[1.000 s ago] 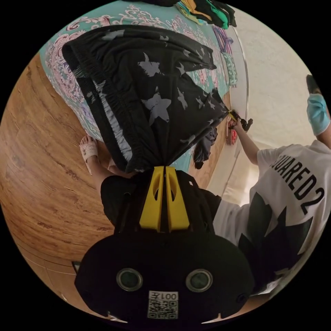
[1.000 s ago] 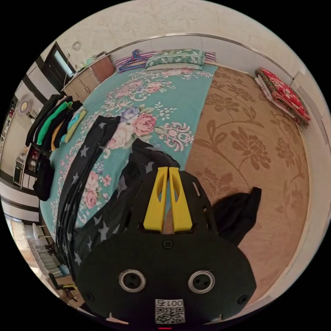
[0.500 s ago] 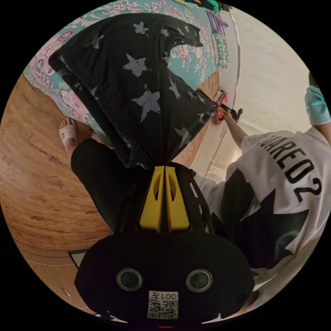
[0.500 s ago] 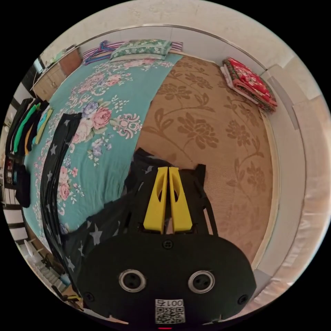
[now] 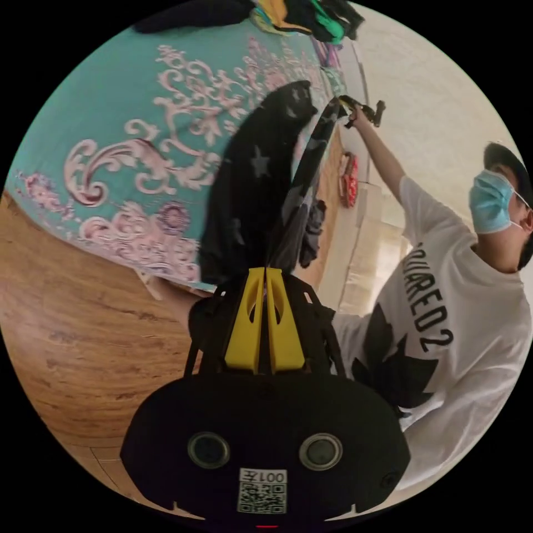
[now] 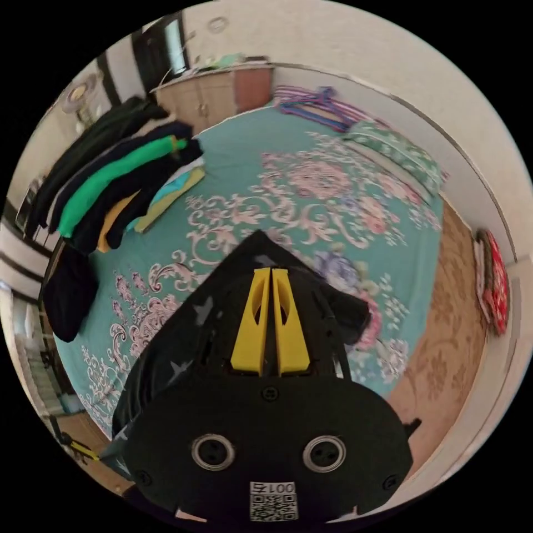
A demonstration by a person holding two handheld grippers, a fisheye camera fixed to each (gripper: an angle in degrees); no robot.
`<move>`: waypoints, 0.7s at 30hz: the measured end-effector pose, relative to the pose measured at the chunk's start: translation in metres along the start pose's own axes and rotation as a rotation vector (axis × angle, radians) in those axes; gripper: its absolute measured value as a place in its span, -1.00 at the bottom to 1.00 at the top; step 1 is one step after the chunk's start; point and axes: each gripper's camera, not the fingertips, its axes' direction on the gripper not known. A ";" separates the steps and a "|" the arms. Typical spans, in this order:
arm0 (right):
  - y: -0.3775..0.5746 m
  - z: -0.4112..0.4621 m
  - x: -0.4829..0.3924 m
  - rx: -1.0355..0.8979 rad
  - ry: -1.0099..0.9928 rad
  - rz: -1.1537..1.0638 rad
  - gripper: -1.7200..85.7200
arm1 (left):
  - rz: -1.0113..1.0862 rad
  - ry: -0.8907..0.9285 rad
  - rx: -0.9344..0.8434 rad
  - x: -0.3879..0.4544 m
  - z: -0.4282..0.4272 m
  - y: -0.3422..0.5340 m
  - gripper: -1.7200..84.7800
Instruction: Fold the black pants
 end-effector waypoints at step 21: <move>0.395 -0.011 -0.267 -0.211 -0.182 -0.528 -0.74 | -0.164 0.017 0.034 -0.077 -0.020 -0.011 -0.84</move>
